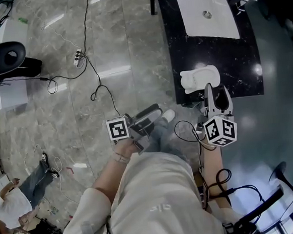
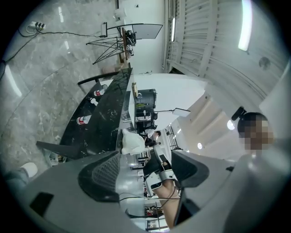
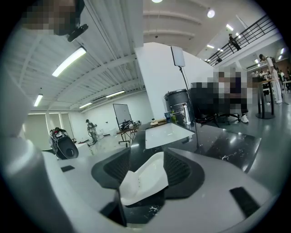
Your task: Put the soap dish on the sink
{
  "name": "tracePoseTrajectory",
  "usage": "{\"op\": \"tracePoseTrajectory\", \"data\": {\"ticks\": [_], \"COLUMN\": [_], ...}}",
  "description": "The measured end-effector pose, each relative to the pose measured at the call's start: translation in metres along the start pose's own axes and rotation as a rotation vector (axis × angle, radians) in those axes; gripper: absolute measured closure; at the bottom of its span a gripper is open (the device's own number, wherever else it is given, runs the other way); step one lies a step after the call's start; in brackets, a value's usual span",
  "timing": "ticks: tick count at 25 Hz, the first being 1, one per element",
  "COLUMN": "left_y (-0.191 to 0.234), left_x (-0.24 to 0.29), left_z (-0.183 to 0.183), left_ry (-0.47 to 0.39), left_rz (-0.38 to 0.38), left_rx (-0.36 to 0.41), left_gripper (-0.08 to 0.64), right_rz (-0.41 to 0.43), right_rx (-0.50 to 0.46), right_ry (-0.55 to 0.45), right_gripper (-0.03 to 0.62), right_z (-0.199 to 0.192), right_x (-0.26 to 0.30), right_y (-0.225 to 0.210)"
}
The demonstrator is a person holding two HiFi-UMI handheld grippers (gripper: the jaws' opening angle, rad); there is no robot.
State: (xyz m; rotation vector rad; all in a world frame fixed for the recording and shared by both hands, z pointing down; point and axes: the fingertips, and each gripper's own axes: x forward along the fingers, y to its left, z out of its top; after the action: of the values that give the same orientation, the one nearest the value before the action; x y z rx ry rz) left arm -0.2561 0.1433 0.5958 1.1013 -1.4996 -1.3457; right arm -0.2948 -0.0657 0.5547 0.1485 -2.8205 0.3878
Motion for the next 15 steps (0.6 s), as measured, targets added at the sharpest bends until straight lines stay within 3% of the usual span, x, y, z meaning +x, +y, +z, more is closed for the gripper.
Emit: {"op": "tracePoseTrajectory", "data": {"ticks": [6, 15], "left_y": [-0.034, -0.101], "left_x": [0.014, 0.083], "left_z": [-0.014, -0.068], "left_ry": [0.019, 0.197], "left_rz": [-0.08, -0.212], "left_rx": [-0.014, 0.085], "left_gripper": [0.219, 0.219], "right_rz": [0.018, -0.07], "right_rx": [0.038, 0.054], "right_ry": [-0.041, -0.153], "right_gripper": [0.354, 0.354], "right_z": [0.016, 0.054], "right_x": [-0.045, -0.145], "right_y": [0.017, -0.006]}}
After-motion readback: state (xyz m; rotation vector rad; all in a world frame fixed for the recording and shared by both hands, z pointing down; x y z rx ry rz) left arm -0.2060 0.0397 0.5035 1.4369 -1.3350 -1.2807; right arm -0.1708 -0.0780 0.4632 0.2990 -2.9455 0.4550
